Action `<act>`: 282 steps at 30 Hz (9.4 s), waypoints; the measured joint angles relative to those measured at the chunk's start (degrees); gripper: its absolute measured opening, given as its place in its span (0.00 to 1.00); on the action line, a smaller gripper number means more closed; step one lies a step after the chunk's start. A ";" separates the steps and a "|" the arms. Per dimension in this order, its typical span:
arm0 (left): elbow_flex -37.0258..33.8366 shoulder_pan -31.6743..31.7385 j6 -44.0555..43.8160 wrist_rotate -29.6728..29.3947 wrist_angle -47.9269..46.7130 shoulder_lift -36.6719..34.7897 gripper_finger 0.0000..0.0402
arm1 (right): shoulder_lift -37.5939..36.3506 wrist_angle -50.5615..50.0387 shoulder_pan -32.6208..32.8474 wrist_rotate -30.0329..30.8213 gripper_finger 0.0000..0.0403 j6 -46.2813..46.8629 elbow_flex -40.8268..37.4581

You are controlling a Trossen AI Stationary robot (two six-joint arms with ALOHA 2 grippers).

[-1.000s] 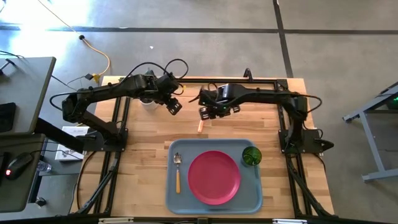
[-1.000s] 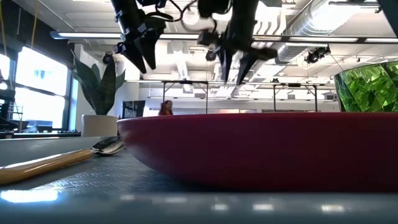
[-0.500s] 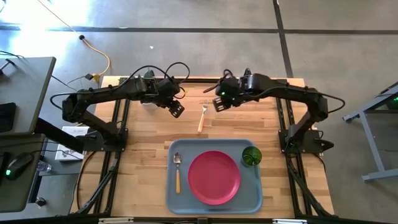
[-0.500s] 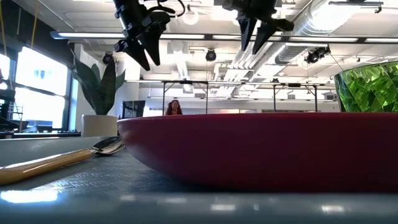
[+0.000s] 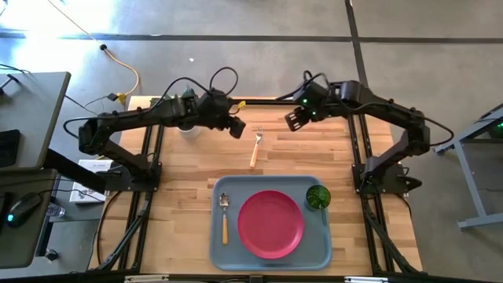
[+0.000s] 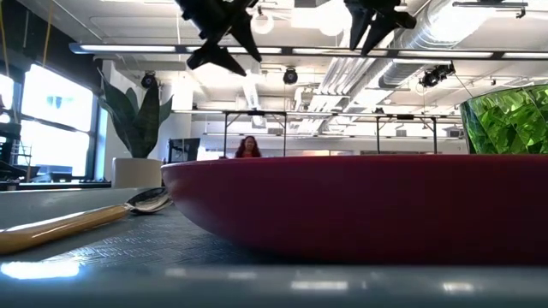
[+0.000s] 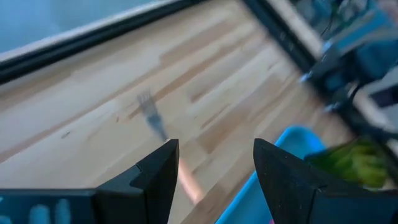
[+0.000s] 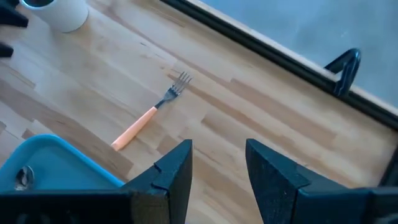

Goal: Pick and place plate/cup/fork/spoon on tray
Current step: Put the yellow fork on the blue tray

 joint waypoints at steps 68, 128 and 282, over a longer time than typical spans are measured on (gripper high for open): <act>9.81 -4.33 -15.21 -8.26 0.77 29.43 0.49 | -1.26 -2.03 -11.54 -0.46 0.35 -18.29 0.00; 9.90 -5.89 -7.68 -6.97 -0.58 40.85 0.11 | -1.26 -1.59 -11.49 -0.26 0.35 -18.13 -0.04; 9.53 -51.53 -92.17 -13.13 -14.27 38.49 0.18 | -1.26 -7.19 -11.36 -0.28 0.35 -10.35 -0.07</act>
